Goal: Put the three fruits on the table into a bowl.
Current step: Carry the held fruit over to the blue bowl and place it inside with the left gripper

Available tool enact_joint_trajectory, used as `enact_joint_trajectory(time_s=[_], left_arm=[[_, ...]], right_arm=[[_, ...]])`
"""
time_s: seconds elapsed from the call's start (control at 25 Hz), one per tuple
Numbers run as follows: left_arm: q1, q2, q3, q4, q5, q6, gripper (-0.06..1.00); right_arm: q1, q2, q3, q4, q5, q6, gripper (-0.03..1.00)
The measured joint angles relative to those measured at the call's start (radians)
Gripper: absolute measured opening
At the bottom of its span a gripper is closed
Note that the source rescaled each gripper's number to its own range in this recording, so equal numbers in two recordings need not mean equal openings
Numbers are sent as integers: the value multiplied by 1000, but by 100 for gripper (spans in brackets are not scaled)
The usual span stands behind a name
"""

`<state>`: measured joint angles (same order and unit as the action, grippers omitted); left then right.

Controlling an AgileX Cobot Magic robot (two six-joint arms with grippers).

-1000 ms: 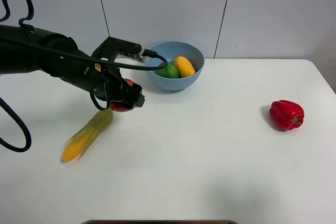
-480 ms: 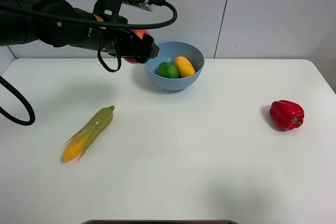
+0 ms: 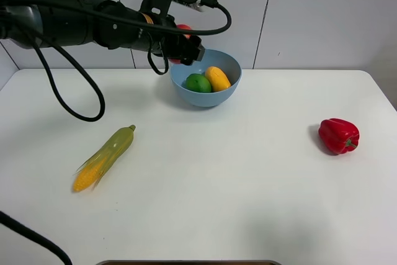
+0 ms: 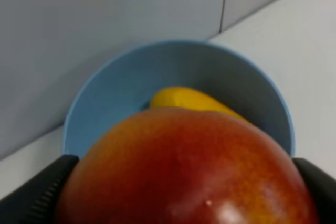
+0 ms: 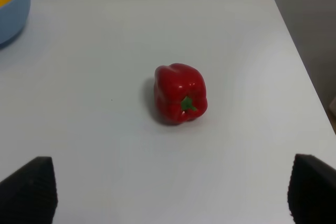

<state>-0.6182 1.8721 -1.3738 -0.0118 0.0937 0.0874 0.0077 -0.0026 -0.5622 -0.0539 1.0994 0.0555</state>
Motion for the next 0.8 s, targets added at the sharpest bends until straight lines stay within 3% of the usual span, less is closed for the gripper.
enact_joint_trajectory(time_s=[0.44,0.8], left_arm=[[35,201,-216,25,-22,0,1],[89,309,-255,35,-50,2,1]], right_arm=[[0,0,0,0,0,0,98],[0,0,0,0,0,0,98]])
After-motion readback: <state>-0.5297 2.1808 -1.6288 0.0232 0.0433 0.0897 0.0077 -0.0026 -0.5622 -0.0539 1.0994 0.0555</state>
